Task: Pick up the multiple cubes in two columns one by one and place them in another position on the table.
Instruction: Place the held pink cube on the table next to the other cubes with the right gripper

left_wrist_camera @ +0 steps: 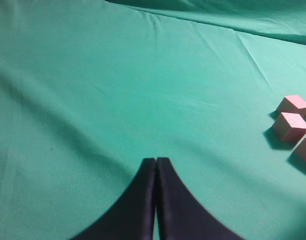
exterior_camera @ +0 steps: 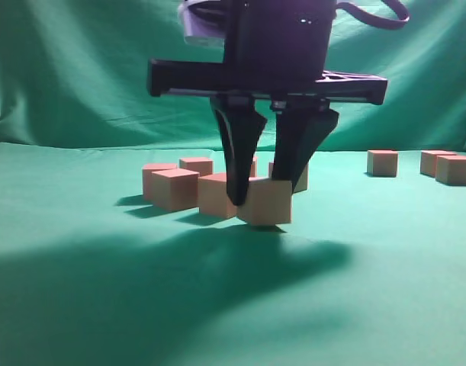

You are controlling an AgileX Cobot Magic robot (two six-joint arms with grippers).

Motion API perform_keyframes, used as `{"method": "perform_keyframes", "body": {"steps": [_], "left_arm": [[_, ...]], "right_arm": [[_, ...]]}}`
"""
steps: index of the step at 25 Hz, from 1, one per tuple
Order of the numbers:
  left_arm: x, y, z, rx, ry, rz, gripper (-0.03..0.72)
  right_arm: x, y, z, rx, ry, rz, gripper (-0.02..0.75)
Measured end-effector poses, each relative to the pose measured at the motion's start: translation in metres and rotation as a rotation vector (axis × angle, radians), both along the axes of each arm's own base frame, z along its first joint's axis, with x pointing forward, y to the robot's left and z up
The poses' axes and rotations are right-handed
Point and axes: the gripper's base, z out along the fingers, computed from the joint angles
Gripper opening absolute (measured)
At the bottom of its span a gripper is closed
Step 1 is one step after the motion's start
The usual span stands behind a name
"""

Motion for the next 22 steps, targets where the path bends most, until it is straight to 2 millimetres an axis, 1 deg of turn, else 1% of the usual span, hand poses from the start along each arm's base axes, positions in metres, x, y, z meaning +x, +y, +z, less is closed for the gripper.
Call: {"method": "perform_keyframes", "body": {"steps": [4, 17, 20, 22], "left_arm": [[0.0000, 0.0000, 0.0000, 0.000, 0.000, 0.000, 0.000], [0.0000, 0.0000, 0.0000, 0.000, 0.000, 0.000, 0.000], [0.0000, 0.0000, 0.0000, 0.000, 0.000, 0.000, 0.000], [0.0000, 0.0000, 0.0000, 0.000, 0.000, 0.000, 0.000]], "right_arm": [[0.0015, -0.0005, -0.0041, -0.020, -0.005, 0.006, 0.260], [0.0025, -0.0010, -0.0060, -0.037, -0.015, 0.004, 0.260], [0.0019, -0.0023, -0.0084, -0.057, -0.001, 0.002, 0.399], [0.0012, -0.0035, -0.0075, -0.069, 0.007, -0.001, 0.517]]}}
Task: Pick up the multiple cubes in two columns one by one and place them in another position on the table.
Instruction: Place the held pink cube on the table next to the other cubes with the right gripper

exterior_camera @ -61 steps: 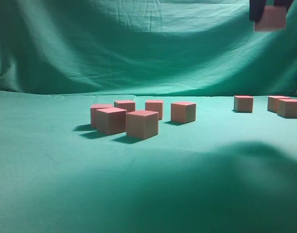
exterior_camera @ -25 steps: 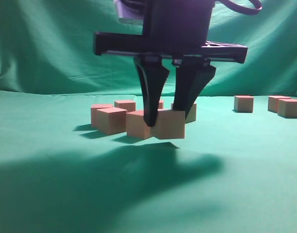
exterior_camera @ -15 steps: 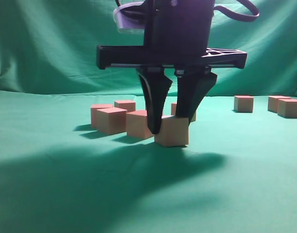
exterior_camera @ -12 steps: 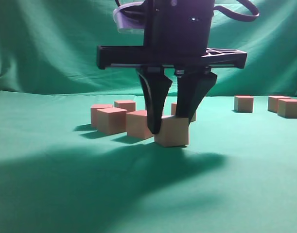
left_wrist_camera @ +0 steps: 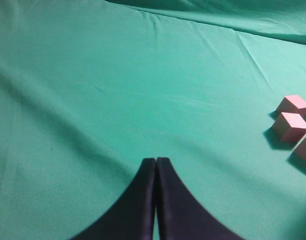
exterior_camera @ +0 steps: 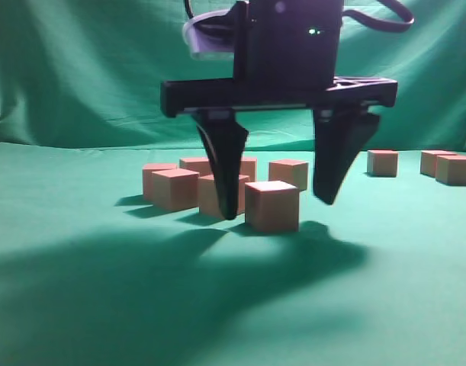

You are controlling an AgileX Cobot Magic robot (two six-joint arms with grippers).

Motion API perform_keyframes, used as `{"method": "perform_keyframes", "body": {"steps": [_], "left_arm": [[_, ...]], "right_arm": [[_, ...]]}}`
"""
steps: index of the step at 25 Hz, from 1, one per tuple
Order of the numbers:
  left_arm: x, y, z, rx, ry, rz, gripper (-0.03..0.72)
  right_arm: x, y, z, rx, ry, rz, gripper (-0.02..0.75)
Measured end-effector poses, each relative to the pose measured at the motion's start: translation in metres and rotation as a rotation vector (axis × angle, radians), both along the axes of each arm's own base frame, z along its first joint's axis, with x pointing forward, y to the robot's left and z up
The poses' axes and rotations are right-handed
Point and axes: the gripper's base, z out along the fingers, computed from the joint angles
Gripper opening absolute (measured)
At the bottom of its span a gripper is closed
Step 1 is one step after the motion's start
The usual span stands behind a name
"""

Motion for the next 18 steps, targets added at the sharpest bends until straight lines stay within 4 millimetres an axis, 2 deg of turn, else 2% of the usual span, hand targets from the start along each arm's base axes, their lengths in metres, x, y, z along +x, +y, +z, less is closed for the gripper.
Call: {"method": "perform_keyframes", "body": {"steps": [3, 6, 7, 13, 14, 17, 18], "left_arm": [[0.000, 0.000, 0.000, 0.000, 0.000, 0.000, 0.000], [0.000, 0.000, 0.000, 0.000, 0.000, 0.000, 0.000], [0.000, 0.000, 0.000, 0.000, 0.000, 0.000, 0.000], [0.000, 0.000, 0.000, 0.000, 0.000, 0.000, 0.000], [0.000, 0.000, 0.000, 0.000, 0.000, 0.000, 0.000], [0.000, 0.000, 0.000, 0.000, 0.000, 0.000, 0.000], [0.000, 0.000, 0.000, 0.000, 0.000, 0.000, 0.000]], "right_arm": [[0.001, 0.000, 0.010, -0.023, 0.011, -0.012, 0.622], [0.004, 0.001, 0.030, -0.048, 0.012, -0.003, 0.605], [0.005, 0.001, 0.039, -0.060, 0.009, 0.007, 0.631], [0.011, -0.009, 0.108, -0.128, -0.109, 0.043, 0.631], [0.011, -0.009, 0.108, -0.128, -0.109, 0.043, 0.631], [0.017, -0.026, 0.141, -0.130, -0.200, 0.010, 0.631], [0.020, -0.037, 0.152, -0.125, -0.233, -0.017, 0.631]]}}
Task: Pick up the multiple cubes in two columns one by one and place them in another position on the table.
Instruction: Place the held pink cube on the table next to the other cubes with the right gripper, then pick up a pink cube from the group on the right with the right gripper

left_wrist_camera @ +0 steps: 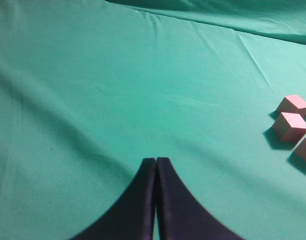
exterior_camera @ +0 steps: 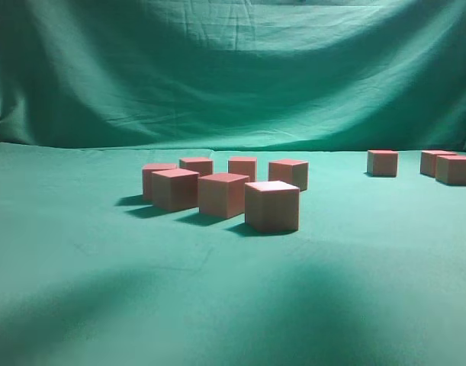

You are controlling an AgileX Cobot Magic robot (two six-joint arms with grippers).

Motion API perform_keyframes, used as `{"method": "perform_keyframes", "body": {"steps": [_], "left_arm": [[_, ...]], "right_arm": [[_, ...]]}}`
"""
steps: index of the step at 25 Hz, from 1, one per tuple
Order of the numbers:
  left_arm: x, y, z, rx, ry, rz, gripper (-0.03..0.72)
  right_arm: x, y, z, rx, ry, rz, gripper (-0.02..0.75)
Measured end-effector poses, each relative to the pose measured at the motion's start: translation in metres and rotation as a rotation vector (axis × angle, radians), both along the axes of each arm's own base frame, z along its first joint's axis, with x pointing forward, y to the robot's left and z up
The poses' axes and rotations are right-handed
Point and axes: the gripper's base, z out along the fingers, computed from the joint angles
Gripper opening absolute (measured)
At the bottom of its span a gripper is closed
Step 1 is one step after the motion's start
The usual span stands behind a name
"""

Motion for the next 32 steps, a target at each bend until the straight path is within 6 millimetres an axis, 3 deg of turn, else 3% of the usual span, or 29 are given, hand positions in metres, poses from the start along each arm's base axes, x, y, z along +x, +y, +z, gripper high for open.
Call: {"method": "perform_keyframes", "body": {"steps": [2, 3, 5, 6, 7, 9, 12, 18, 19, 21, 27, 32], "left_arm": [[0.000, 0.000, 0.000, 0.000, 0.000, 0.000, 0.000], [0.000, 0.000, 0.000, 0.000, 0.000, 0.000, 0.000], [0.000, 0.000, 0.000, 0.000, 0.000, 0.000, 0.000], [0.000, 0.000, 0.000, 0.000, 0.000, 0.000, 0.000], [0.000, 0.000, 0.000, 0.000, 0.000, 0.000, 0.000], [0.000, 0.000, 0.000, 0.000, 0.000, 0.000, 0.000], [0.000, 0.000, 0.000, 0.000, 0.000, 0.000, 0.000], [0.000, 0.000, 0.000, 0.000, 0.000, 0.000, 0.000], [0.000, 0.000, 0.000, 0.000, 0.000, 0.000, 0.000], [0.000, 0.000, 0.000, 0.000, 0.000, 0.000, 0.000], [0.000, 0.000, 0.000, 0.000, 0.000, 0.000, 0.000], [0.000, 0.000, 0.000, 0.000, 0.000, 0.000, 0.000]], "right_arm": [[0.017, -0.043, 0.017, 0.010, -0.039, -0.127, 0.631], [0.017, -0.043, 0.017, 0.010, -0.039, -0.127, 0.631], [0.038, -0.091, 0.020, 0.016, -0.042, -0.282, 0.631], [0.043, -0.104, 0.019, 0.028, -0.028, -0.327, 0.631], [0.049, -0.116, 0.016, 0.050, -0.013, -0.358, 0.579], [0.063, -0.142, 0.006, 0.108, 0.025, -0.407, 0.580], [0.084, -0.165, -0.015, 0.204, 0.080, -0.428, 0.580], [0.116, -0.178, -0.065, 0.231, 0.133, -0.387, 0.580], [0.121, -0.177, -0.073, 0.227, 0.137, -0.378, 0.529], [0.127, -0.176, -0.088, 0.223, 0.147, -0.371, 0.529], [0.139, -0.175, -0.125, 0.203, 0.203, -0.370, 0.529], [0.144, -0.176, -0.143, 0.184, 0.218, -0.364, 0.529]]}}
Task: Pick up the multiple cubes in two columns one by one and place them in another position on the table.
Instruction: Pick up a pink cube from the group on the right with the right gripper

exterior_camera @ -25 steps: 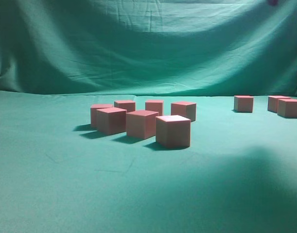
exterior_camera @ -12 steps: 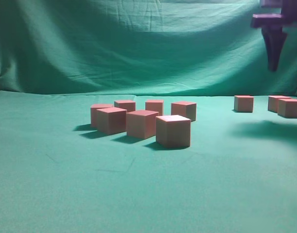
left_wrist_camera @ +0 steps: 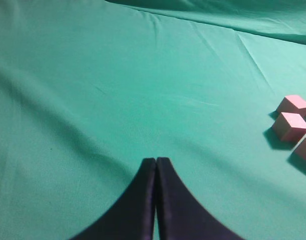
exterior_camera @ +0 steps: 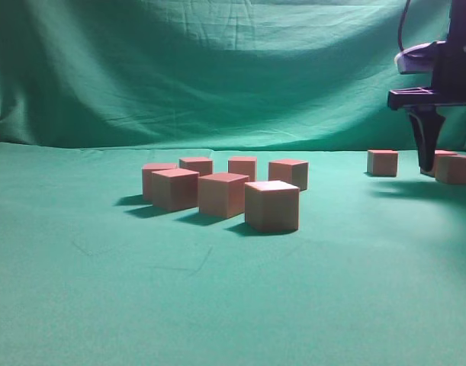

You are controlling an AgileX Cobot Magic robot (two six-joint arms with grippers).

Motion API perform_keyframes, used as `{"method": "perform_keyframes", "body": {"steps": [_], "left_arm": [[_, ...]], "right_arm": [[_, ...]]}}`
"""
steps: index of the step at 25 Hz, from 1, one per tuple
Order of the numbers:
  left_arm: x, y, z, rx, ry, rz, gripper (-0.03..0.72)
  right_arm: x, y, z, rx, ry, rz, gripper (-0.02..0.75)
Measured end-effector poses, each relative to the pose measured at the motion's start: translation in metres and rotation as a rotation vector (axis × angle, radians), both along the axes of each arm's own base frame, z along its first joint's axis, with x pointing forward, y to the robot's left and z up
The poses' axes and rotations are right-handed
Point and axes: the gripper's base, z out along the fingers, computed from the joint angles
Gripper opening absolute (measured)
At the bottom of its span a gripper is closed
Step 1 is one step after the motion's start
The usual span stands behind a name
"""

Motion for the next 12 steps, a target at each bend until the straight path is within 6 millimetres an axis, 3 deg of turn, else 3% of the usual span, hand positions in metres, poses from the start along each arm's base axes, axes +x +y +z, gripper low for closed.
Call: {"method": "perform_keyframes", "body": {"steps": [1, 7, 12], "left_arm": [[0.0000, 0.0000, 0.0000, 0.000, 0.000, 0.000, 0.000], [0.0000, 0.0000, 0.0000, 0.000, 0.000, 0.000, 0.000], [0.0000, 0.0000, 0.0000, 0.000, 0.000, 0.000, 0.000]], "right_arm": [[0.0005, -0.0004, -0.0007, -0.004, -0.003, -0.003, 0.529], [0.0013, -0.0016, -0.0011, -0.017, -0.010, -0.008, 0.255], [0.0000, -0.0020, 0.0025, -0.023, 0.023, -0.012, 0.265]]}}
